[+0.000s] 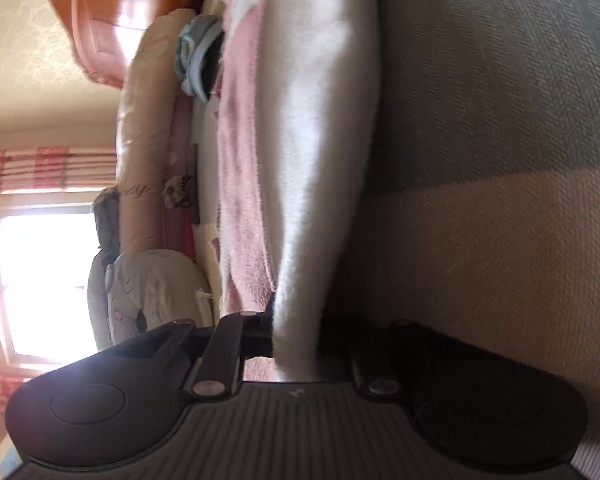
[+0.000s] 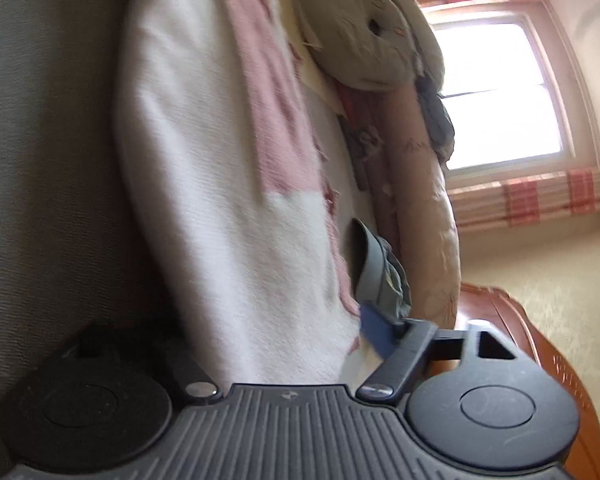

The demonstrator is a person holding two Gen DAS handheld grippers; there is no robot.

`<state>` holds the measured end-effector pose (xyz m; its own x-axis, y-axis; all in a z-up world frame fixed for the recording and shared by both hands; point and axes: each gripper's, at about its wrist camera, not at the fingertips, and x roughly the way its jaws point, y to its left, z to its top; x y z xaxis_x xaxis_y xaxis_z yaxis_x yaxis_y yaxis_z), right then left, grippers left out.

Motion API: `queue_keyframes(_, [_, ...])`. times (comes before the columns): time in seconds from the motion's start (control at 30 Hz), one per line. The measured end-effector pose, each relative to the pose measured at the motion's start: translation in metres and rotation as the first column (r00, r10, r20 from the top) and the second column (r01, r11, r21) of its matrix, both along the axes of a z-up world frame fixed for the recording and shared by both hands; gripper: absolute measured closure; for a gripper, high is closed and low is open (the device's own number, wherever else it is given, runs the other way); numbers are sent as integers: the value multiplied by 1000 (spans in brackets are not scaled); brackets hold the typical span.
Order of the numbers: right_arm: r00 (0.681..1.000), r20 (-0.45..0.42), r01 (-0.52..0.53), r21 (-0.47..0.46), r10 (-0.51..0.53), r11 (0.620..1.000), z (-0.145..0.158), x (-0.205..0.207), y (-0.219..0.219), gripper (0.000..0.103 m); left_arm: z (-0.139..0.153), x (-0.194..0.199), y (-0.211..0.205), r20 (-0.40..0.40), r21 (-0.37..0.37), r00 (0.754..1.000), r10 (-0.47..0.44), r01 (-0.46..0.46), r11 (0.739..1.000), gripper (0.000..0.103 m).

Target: Fold clothes

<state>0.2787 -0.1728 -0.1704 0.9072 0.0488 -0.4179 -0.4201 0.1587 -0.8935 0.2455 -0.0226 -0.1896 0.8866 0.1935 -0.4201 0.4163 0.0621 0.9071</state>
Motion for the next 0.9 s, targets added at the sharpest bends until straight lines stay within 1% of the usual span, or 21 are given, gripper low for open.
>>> queue_keyframes(0.07, [1000, -13, -18, -16, 17, 1000, -7, -6, 3, 67, -3, -3, -1, 6, -5, 1000, 10, -10, 1000, 95])
queue_keyframes(0.1, [999, -27, -21, -15, 20, 1000, -10, -7, 3, 74, -1, -3, -1, -3, -2, 1000, 11, -11, 1000, 93])
queue_keyframes(0.13, [999, -33, -29, -23, 29, 999, -11, -8, 3, 81, 2, -3, -1, -10, 2, 1000, 12, -12, 1000, 89])
queue_keyframes(0.17, [999, -35, -41, -35, 39, 999, -12, -9, 3, 81, 4, -4, -1, -15, 7, 1000, 13, -12, 1000, 84])
queue_keyframes(0.2, [998, -39, -44, -40, 42, 998, -11, -8, 3, 81, 6, -4, -1, -21, 6, 1000, 15, -15, 1000, 83])
queue_keyframes(0.23, [998, -40, -39, -39, 38, 998, -10, -6, 5, 80, 6, -4, -1, -28, -2, 999, 19, -19, 1000, 86])
queue_keyframes(0.27, [999, -40, -32, -36, 31, 999, -9, -4, 6, 80, 5, -4, -1, -30, -8, 999, 24, -24, 1000, 93])
queue_keyframes(0.3, [999, -35, -30, -42, 29, 999, -11, -5, 8, 80, 2, -3, -2, -27, -10, 999, 29, -30, 1000, 96])
queue_keyframes(0.33, [999, -29, -30, -51, 29, 998, -14, -6, 9, 85, 1, -3, -2, -25, -15, 999, 33, -34, 999, 97])
queue_keyframes(0.37, [999, -23, -30, -60, 29, 998, -17, -7, 10, 87, 2, -3, -2, -25, -24, 999, 36, -36, 999, 97])
queue_keyframes(0.47, [999, -32, -22, -47, 20, 999, -15, -8, 9, 88, 6, -3, 0, -26, -47, 999, 42, -43, 998, 95])
queue_keyframes(0.67, [994, -113, -11, 6, 12, 1000, 8, -4, 6, 89, 21, -7, 6, -37, -66, 999, 26, -28, 997, 94])
queue_keyframes(0.7, [993, -117, -11, 10, 12, 1000, 12, -4, 5, 89, 25, -6, 8, -35, -67, 999, 20, -22, 998, 94])
queue_keyframes(0.8, [996, -82, -25, 10, 26, 1000, 21, -8, 4, 90, 37, -5, 10, -24, -57, 1000, 8, -10, 998, 94])
queue_keyframes(0.9, [995, -97, -13, 52, 18, 999, 35, -11, 3, 90, 48, -15, 9, -40, -58, 999, -6, 4, 998, 94])
